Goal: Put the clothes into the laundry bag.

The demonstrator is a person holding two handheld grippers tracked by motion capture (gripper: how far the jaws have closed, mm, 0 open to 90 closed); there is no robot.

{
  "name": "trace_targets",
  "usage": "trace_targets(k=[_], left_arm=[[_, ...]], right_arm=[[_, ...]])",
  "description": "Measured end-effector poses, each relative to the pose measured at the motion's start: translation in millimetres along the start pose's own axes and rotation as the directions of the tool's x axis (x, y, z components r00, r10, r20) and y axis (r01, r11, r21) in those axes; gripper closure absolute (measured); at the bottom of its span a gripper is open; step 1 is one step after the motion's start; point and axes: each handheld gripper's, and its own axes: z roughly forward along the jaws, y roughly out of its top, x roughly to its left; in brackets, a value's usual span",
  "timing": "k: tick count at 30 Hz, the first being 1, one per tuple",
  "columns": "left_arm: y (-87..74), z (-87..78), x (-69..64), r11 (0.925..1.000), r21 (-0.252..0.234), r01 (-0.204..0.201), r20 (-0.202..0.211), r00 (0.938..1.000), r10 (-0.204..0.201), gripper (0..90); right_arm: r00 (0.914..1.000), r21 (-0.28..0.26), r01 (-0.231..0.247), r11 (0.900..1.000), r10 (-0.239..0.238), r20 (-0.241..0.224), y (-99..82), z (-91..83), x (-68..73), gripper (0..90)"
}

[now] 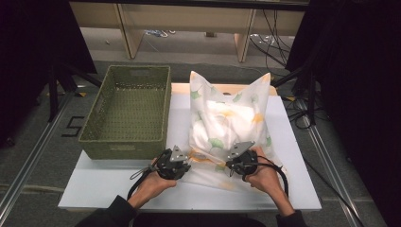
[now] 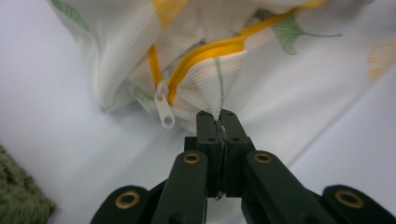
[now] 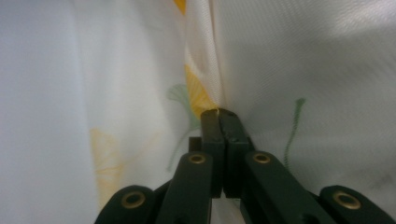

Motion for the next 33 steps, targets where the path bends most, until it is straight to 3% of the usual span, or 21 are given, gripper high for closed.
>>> trace_targets(k=[2,3,5,6,7,8,9,13,14,16,18,21,22,24,25,30,31,33], left_arm=[[-3.6,-7.8,-6.5,0.9999,-0.012,-0.009,0.018,0.9998,0.009,88.1],[-5.1,-11.1,-9.6,0.9998,-0.015,-0.014,0.017,0.9997,0.014,88.1],[-7.7,-13.4,-13.3,0.9995,-0.008,-0.032,0.015,0.9994,0.032,88.1],[-8.1,-13.1,-13.4,0.9992,-0.010,-0.040,0.020,0.9990,0.040,88.1],[-8.5,-12.2,-13.3,0.9988,-0.010,-0.047,0.027,0.9985,0.047,88.1],[-9.4,-11.1,-15.3,0.9998,-0.006,-0.020,0.027,0.9994,0.020,88.1],[-9.5,-10.0,-15.3,0.9995,0.000,-0.031,0.025,0.9992,0.031,88.1],[-8.7,-6.0,-19.1,0.9989,0.013,-0.044,0.039,0.9983,0.043,88.2],[-8.5,-5.2,-20.4,0.9988,0.015,-0.047,0.044,0.9980,0.046,88.3],[-8.0,-4.8,-20.0,0.9960,0.024,-0.086,0.042,0.9955,0.085,88.3],[-9.3,-3.5,-22.2,0.9977,0.027,-0.062,0.049,0.9970,0.061,88.3],[-9.5,-3.1,-20.8,0.9969,0.028,-0.073,0.050,0.9961,0.072,88.2],[-9.9,-3.4,-21.6,0.9982,0.024,-0.055,0.042,0.9977,0.054,88.1],[-9.1,-5.0,-20.2,0.9965,0.015,-0.082,0.047,0.9956,0.082,87.8],[-9.6,-5.8,-21.2,0.9984,0.016,-0.054,0.043,0.9976,0.054,87.4],[-11.4,-7.7,-18.7,0.9985,0.019,-0.052,0.051,0.9974,0.051,86.3],[-11.4,-7.8,-18.9,0.9985,0.017,-0.052,0.050,0.9975,0.051,86.3],[-11.4,-9.0,-19.6,0.9984,0.017,-0.054,0.042,0.9977,0.053,86.4]], right_arm=[[0.9995,0.015,0.004,0.9999,-0.004,0.032,-0.2,10.3,-2.8,90.0],[0.9972,0.022,0.014,0.9996,-0.016,0.073,0.0,16.0,-5.0,90.0],[0.9928,0.057,-0.012,0.9983,0.005,0.120,1.0,24.3,-9.8,90.0],[0.9874,0.062,0.013,0.9980,-0.022,0.157,1.7,27.6,-14.6,90.0],[0.9851,0.061,0.010,0.9981,-0.020,0.171,2.1,29.0,-16.7,90.0],[0.9860,0.054,-0.005,0.9985,-0.004,0.166,2.2,29.8,-20.1,90.0],[0.9826,0.041,0.014,0.9991,-0.021,0.184,2.4,29.8,-25.3,90.0],[0.9736,0.010,-0.044,0.9990,0.041,0.225,-0.8,33.6,-43.7,90.0],[0.9716,0.009,-0.026,0.9996,0.023,0.235,-1.2,35.4,-49.9,90.0],[0.9639,0.013,-0.037,0.9992,0.032,0.264,-0.1,38.0,-56.2,90.0],[0.9555,0.023,-0.032,0.9992,0.024,0.294,2.4,40.7,-63.2,90.0],[0.9573,0.009,-0.057,0.9983,0.052,0.284,1.9,44.0,-69.0,90.0],[0.9575,0.015,-0.056,0.9983,0.049,0.284,2.0,43.0,-67.5,90.0],[0.9646,0.015,-0.025,0.9996,0.020,0.263,1.6,38.6,-65.3,90.0],[0.9682,0.005,-0.031,0.9995,0.029,0.248,0.8,35.0,-62.7,90.0],[0.9845,-0.048,-0.040,0.9980,0.048,0.169,-5.7,2.3,-41.9,90.0],[0.9913,-0.057,-0.023,0.9981,0.030,0.128,-7.1,-5.7,-35.2,90.0],[0.9914,-0.044,0.009,0.9990,-0.003,0.131,-9.3,-14.5,-30.3,90.0]])
